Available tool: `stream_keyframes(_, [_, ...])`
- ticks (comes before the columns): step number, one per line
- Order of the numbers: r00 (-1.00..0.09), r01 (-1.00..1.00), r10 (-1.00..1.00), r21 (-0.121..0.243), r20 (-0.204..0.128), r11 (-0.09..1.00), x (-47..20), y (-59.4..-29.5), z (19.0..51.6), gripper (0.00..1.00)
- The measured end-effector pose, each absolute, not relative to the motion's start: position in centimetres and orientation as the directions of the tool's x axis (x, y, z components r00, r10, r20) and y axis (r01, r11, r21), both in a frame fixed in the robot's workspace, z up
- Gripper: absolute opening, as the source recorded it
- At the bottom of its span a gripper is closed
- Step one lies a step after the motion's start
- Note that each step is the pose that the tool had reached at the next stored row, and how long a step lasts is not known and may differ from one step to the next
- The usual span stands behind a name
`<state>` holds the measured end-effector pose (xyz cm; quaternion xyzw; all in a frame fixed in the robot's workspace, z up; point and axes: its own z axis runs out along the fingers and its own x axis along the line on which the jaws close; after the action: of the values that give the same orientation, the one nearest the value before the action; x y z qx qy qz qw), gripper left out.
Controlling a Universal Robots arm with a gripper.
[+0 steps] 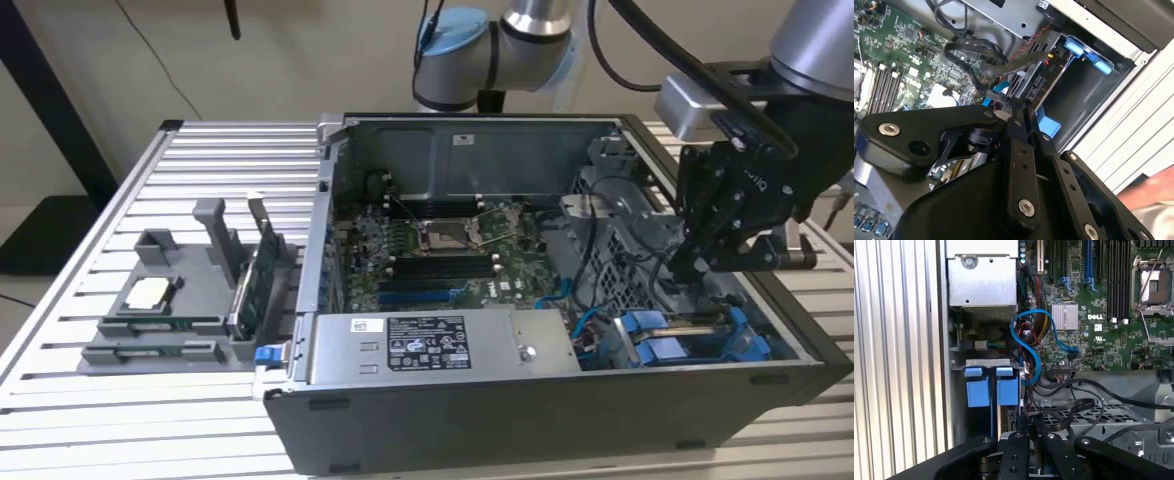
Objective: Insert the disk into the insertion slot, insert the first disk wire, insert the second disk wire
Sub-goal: 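Insert the second disk wire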
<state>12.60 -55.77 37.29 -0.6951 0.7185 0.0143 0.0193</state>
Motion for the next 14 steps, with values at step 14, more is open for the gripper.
stream_keyframes(14, [-0.033, -0.999, -0.998, -0.006, -0.047, 0.033, 13.65, -55.77, 36.36, 0.16])
